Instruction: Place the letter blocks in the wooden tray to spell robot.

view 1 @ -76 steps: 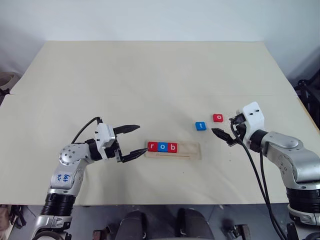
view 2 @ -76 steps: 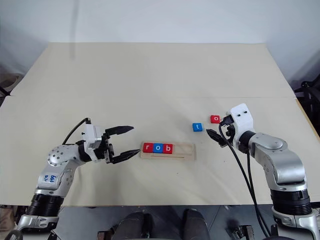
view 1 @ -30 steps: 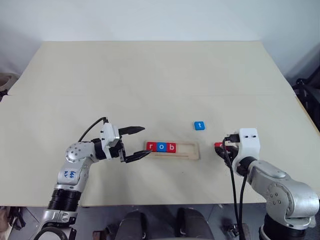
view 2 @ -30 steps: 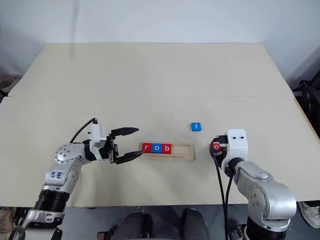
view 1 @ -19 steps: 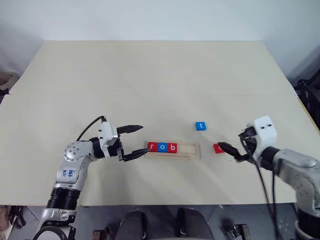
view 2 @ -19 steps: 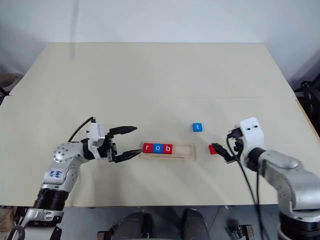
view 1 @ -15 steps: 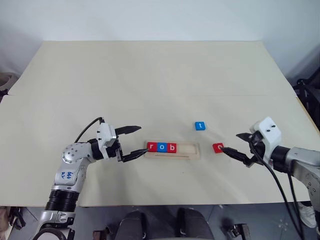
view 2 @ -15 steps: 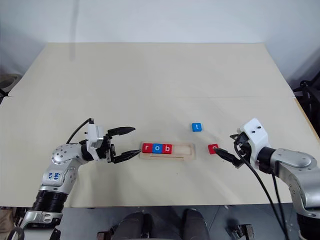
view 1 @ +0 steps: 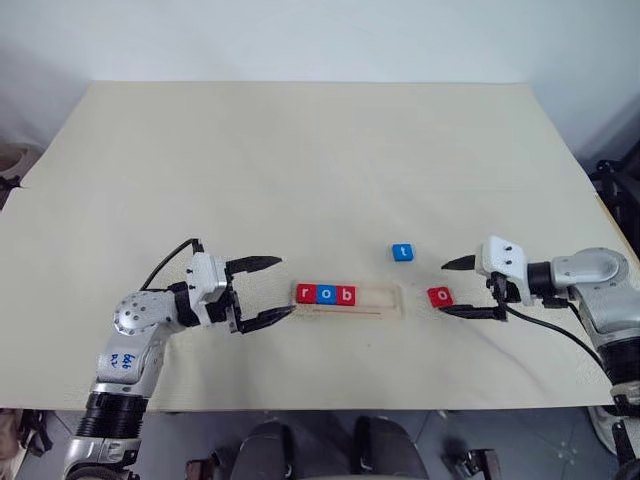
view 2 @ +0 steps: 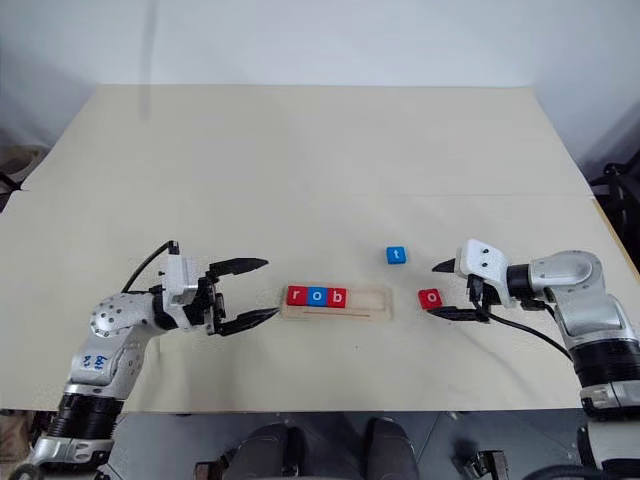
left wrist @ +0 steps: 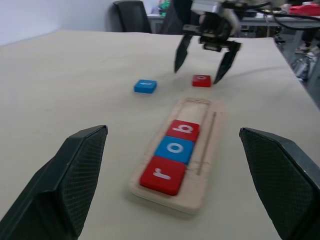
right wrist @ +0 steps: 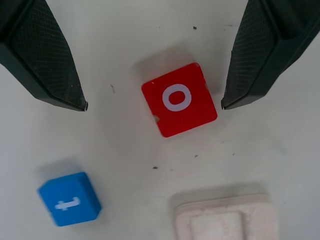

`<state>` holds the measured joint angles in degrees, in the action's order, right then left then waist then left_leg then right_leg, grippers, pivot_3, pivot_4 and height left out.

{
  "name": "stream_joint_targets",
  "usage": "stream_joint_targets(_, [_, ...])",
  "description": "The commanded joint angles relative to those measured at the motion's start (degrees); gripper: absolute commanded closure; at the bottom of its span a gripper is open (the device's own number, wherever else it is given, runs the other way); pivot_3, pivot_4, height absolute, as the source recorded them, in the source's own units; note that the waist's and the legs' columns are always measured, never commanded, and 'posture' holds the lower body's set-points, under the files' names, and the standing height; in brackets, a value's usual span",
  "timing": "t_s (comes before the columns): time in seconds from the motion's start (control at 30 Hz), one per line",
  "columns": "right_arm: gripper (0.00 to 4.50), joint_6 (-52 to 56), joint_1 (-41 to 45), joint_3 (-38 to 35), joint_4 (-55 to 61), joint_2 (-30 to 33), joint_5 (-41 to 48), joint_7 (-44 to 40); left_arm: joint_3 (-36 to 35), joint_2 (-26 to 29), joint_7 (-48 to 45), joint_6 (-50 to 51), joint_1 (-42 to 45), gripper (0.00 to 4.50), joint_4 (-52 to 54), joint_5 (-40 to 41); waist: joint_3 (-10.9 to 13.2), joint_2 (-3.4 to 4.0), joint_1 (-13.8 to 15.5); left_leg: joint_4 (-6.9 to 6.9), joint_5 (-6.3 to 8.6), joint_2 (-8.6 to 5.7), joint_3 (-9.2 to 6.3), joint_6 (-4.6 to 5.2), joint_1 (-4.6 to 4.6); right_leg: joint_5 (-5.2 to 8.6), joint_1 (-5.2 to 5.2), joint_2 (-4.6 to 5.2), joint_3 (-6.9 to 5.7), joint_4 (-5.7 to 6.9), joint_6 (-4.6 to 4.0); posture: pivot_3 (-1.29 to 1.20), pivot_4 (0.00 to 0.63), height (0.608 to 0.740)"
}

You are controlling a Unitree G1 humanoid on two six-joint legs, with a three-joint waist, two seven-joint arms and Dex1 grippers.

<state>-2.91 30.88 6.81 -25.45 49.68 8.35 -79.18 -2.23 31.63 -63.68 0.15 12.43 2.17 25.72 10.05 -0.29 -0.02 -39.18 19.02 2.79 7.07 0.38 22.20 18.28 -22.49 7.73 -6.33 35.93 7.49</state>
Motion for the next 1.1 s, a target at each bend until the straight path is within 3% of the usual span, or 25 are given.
stream_joint_targets(0.03, [0.61, -3.3, 2.3, 1.0, -3.8, -0.6, -0.3, -4.3, -0.3, 1.8, -2.9, 0.0, -0.8, 0.0, 3.8, 1.9, 0.0, 0.0, -0.1, 0.0, 0.0, 0.0, 0.0, 0.0, 0.0, 0.0, 0.0, 0.0, 0.0, 0.0, 0.0, 0.0, 0.15, 0.74])
stream_joint_targets(0.27, [3.0, -4.7, 5.0, 1.7, -7.6, -1.8, -1.3, -5.7, 0.2, 2.9, -6.3, -0.1, -0.5, 0.0, 4.6, 2.5, 0.0, 0.0, -0.2, -0.03, -0.01, 0.02, -0.01, -0.02, -0.02, 0.0, 0.02, -0.01, 0.0, 0.04, 0.0, 0.0, 0.15, 0.74])
stream_joint_targets(0.4, [3.06, -2.6, 4.8, 0.9, -3.7, -2.3, -0.1, -4.8, 0.0, 2.7, -6.9, -0.5, -0.7, 0.0, 4.5, 2.5, 0.0, 0.0, -0.2, -0.03, -0.01, 0.02, -0.01, -0.02, -0.02, 0.0, 0.01, -0.01, 0.0, 0.05, -0.01, 0.0, 0.15, 0.74])
stream_joint_targets(0.6, [3.06, 17.6, 2.2, 1.2, 17.4, -4.2, 6.6, -2.0, -0.9, 2.2, -4.7, -0.8, -1.0, 0.0, 3.2, 1.2, 0.0, 0.02, -0.2, -0.01, -0.02, 0.05, -0.19, -0.03, -0.01, 0.01, -0.05, -0.02, 0.03, 0.1, -0.01, 0.0, 0.15, 0.74])
stream_joint_targets(0.73, [3.06, 27.0, 2.6, 3.6, 25.7, -7.3, 6.1, 3.4, -0.9, 1.9, -3.0, -0.5, -1.8, 0.0, 3.4, 1.1, 0.0, 0.03, -0.1, -0.02, -0.02, 0.04, -0.21, -0.03, -0.01, 0.0, -0.05, -0.01, 0.03, 0.1, -0.02, 0.0, 0.15, 0.74])
stream_joint_targets(0.9, [3.06, 29.6, 2.8, 6.6, 28.2, -9.6, 4.6, 6.3, -0.6, 2.1, -2.4, -0.1, -3.3, 0.0, 4.6, 1.6, 0.0, 0.02, 0.1, -0.02, -0.01, -0.01, -0.19, -0.02, 0.04, 0.0, -0.05, 0.05, 0.0, 0.08, -0.01, 0.0, 0.15, 0.74])
stream_joint_targets(1.1, [3.06, 25.0, 3.6, 8.8, 23.9, -11.0, 1.3, 7.9, -0.9, 2.3, -1.9, -0.1, -3.9, 0.0, 5.0, 1.7, 0.0, 0.02, -0.2, -0.02, -0.01, 0.0, -0.15, -0.02, 0.03, 0.0, -0.06, 0.02, 0.0, 0.08, -0.01, 0.0, 0.15, 0.74])
